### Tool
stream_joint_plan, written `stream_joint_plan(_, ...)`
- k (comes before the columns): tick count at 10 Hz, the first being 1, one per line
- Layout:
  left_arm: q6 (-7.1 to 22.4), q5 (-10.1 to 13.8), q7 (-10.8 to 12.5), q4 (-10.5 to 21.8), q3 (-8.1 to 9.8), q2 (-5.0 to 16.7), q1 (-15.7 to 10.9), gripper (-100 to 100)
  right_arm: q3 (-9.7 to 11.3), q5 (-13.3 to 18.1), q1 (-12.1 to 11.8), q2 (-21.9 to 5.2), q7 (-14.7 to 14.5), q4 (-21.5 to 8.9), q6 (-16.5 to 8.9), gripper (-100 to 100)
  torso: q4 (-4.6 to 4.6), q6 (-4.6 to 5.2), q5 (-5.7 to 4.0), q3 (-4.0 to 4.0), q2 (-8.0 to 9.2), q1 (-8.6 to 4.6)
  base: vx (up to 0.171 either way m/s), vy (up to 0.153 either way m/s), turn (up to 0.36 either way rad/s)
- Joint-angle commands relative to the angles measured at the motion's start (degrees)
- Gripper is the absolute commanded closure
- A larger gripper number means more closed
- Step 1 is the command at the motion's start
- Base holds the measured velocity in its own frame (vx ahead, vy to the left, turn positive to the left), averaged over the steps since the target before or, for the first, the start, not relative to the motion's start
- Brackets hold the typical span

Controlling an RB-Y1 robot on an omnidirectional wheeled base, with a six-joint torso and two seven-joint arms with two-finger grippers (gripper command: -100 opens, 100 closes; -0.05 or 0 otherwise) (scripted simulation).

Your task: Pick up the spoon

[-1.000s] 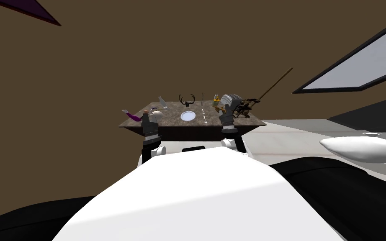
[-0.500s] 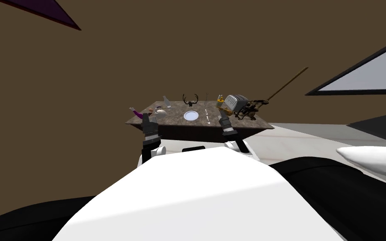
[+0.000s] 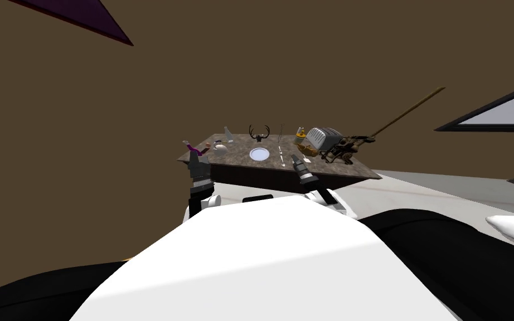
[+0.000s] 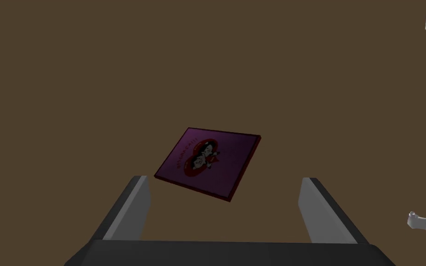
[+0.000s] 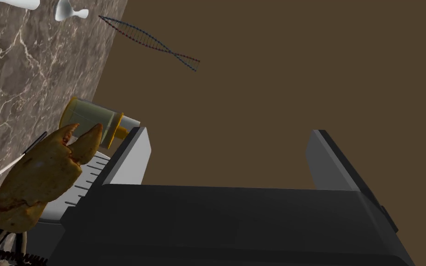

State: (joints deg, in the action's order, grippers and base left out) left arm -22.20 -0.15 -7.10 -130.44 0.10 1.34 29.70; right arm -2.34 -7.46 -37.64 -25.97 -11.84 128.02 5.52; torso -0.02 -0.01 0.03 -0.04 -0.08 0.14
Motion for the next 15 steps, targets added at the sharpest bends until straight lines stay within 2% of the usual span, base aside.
stream_joint_plan(1,0.0,0.0,0.0,0.0,0.0,0.0,0.0,0,-0.36,0.26,-1.03,-2.63,-1.03,-1.37,-2.86,-100,0.0,0.0,0.0,0.0,0.0,0.0,0.032,0.056,0.159)
stream_joint_plan(2,0.0,0.0,0.0,0.0,0.0,0.0,0.0,0,-0.36,0.26,-1.03,-2.63,-1.03,-1.37,-3.19,-100,-0.01,0.01,0.01,-0.02,-0.03,0.03,0.023,0.036,0.061)
stream_joint_plan(5,0.0,0.0,0.0,0.0,0.0,0.0,0.0,0,-1.34,0.67,-3.93,-7.68,-2.44,-3.89,-7.96,-100,0.0,0.01,0.0,0.0,0.0,-0.02,0.027,0.041,0.168)
stream_joint_plan(6,0.0,0.0,0.0,0.0,0.0,0.0,0.0,0,-1.34,0.67,-3.93,-8.13,-2.44,-3.89,-8.09,-100,-0.01,0.0,0.01,-0.02,-0.04,0.02,0.029,0.04,0.051)
stream_joint_plan(8,0.0,0.0,0.0,0.0,0.0,0.0,0.0,0,-1.96,1.07,-5.92,-11.84,-3.24,-5.52,-11.26,-100,0.0,0.02,0.0,-0.01,-0.02,-0.02,0.033,0.039,0.147)
stream_joint_plan(9,0.0,0.0,0.0,0.0,0.0,0.0,0.0,0,-1.96,1.07,-5.92,-11.91,-3.24,-5.52,-11.26,-100,-0.01,0.01,0.0,-0.02,-0.04,0.0,0.026,0.034,0.065)
stream_joint_plan(11,0.0,0.0,0.0,0.0,0.01,0.0,0.0,0,-2.55,1.57,-7.92,-15.3,-3.91,-7.11,-14.15,-100,0.0,0.02,0.0,0.0,0.0,-0.03,0.036,0.035,0.141)
stream_joint_plan(12,0.0,0.0,0.0,0.0,0.0,0.0,0.01,0,-2.55,1.57,-7.92,-15.71,-3.91,-7.11,-14.3,-100,-0.01,0.01,0.01,-0.03,-0.06,-0.02,0.034,0.033,0.068)
stream_joint_plan(15,0.0,0.0,0.0,0.0,0.01,0.0,0.01,0,-3.36,2.54,-10.9,-21.38,-4.61,-9.39,-18.5,-100,0.0,0.02,0.01,-0.01,-0.01,0.0,0.036,0.042,0.157)
